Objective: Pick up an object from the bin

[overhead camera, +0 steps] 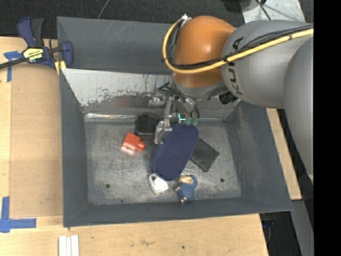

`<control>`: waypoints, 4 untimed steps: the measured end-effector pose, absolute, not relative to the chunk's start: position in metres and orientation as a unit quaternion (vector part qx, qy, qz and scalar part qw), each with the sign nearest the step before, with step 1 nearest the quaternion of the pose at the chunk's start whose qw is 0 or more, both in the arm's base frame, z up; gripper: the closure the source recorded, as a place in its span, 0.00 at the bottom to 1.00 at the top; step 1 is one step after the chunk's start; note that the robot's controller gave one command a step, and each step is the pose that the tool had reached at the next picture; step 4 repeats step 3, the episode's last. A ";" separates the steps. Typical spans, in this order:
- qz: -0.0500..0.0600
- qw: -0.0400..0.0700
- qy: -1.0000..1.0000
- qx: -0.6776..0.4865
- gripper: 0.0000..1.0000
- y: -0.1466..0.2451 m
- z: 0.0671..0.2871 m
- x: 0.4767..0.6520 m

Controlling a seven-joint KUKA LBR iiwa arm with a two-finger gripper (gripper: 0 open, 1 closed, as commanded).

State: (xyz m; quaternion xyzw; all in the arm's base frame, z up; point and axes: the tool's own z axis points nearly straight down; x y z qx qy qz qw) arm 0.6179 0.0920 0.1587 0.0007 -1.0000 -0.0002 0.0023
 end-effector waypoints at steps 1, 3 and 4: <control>0.000 -0.005 -0.989 0.149 0.00 0.094 0.102 0.628; 0.001 -0.001 -0.939 0.345 1.00 0.019 0.249 0.595; 0.001 -0.001 -0.939 0.345 1.00 0.019 0.249 0.595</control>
Offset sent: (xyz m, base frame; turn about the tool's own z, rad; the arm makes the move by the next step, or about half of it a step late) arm 0.0086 0.0020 -0.0775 -0.3275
